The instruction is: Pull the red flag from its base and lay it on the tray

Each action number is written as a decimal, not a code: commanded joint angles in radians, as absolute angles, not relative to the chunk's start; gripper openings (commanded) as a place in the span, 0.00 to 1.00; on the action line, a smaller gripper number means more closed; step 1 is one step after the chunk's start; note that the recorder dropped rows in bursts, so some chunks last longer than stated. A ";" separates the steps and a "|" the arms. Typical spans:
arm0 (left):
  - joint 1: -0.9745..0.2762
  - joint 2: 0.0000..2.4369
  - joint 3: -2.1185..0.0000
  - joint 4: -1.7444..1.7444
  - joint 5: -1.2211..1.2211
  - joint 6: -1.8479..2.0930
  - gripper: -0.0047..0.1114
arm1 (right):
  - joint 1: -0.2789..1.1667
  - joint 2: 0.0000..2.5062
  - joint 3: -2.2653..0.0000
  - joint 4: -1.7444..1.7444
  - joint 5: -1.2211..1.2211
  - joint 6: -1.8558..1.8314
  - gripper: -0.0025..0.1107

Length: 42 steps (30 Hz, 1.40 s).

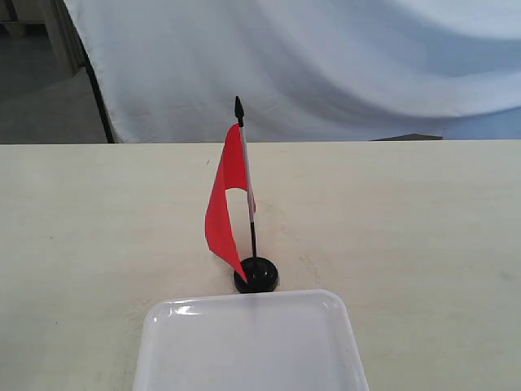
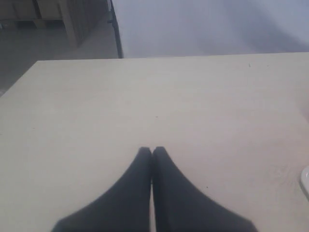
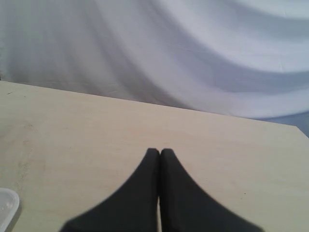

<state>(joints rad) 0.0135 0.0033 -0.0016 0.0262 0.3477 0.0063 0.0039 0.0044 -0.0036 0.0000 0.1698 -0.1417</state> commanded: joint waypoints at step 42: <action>0.011 0.000 0.000 0.029 0.343 0.000 0.04 | 0.003 0.000 -0.168 0.000 -0.390 -0.023 0.02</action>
